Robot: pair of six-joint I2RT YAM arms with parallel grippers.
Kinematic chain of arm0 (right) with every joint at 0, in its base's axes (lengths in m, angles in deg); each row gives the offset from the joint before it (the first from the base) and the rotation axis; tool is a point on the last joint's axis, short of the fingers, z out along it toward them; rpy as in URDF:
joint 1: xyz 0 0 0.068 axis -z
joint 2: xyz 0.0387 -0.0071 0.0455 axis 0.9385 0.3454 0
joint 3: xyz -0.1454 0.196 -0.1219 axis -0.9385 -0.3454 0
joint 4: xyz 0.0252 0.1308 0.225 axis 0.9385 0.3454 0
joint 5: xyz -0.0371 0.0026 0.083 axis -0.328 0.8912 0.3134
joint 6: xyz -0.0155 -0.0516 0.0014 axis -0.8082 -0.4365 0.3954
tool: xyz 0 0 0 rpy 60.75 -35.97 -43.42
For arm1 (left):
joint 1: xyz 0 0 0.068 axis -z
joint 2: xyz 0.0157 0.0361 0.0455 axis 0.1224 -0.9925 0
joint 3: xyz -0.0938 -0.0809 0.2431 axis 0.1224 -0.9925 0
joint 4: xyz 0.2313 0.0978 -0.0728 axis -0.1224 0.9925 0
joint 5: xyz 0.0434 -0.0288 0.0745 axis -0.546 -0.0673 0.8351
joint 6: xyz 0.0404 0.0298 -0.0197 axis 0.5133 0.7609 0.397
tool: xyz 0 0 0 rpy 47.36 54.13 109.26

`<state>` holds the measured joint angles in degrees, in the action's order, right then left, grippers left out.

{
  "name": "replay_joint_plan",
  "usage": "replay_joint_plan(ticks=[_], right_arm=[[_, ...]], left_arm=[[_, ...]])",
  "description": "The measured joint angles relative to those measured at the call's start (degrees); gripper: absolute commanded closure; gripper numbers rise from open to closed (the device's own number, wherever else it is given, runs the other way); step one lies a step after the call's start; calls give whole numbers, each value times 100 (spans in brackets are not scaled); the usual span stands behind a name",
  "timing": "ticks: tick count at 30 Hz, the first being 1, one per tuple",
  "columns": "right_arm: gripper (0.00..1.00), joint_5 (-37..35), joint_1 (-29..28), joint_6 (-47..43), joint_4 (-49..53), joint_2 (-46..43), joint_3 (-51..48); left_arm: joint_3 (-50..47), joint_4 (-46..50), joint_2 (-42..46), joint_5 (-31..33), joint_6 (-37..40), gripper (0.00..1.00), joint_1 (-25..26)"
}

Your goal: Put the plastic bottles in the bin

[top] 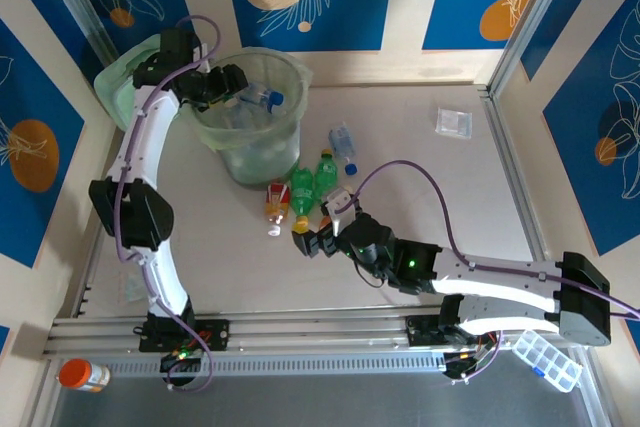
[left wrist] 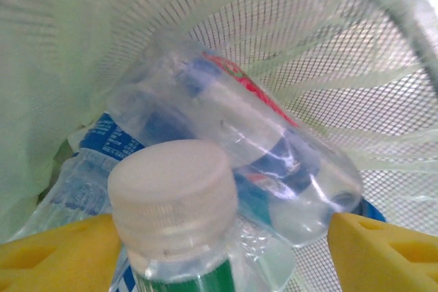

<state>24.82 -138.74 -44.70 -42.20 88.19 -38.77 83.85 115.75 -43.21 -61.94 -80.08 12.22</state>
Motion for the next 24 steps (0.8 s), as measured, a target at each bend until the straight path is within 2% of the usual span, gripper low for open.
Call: replay_joint_plan(ticks=[4, 6, 7, 9, 11, 14, 18, 24], right_arm=[[2, 0, 0, -2, -9, -149, 0], [2, 0, 0, 0, -11, -212, 0], [2, 0, 0, 0, -13, -234, 0], [2, 0, 7, -2, -26, -245, 0], [2, -20, 20, 0, -22, -243, -4], [2, -87, 76, 7, -2, -229, -7], [3, -186, 236, 129, 90, -227, -7], [9, -190, 730, 691, 531, -229, 0]], left_arm=[[0, -2, 310, 160, -26, 13, 4], [2, 11, 459, 280, 0, 17, 9], [2, 15, 509, 348, 17, 22, 15], [2, 31, 614, 511, 118, 40, 61], [-9, 42, 691, 654, 216, 51, 118], [-216, 2, 876, 881, 341, 56, 420], [-1453, -409, 1676, 1062, 306, 65, 999], [-4041, -1615, 3880, 1189, -302, 65, 1622]])
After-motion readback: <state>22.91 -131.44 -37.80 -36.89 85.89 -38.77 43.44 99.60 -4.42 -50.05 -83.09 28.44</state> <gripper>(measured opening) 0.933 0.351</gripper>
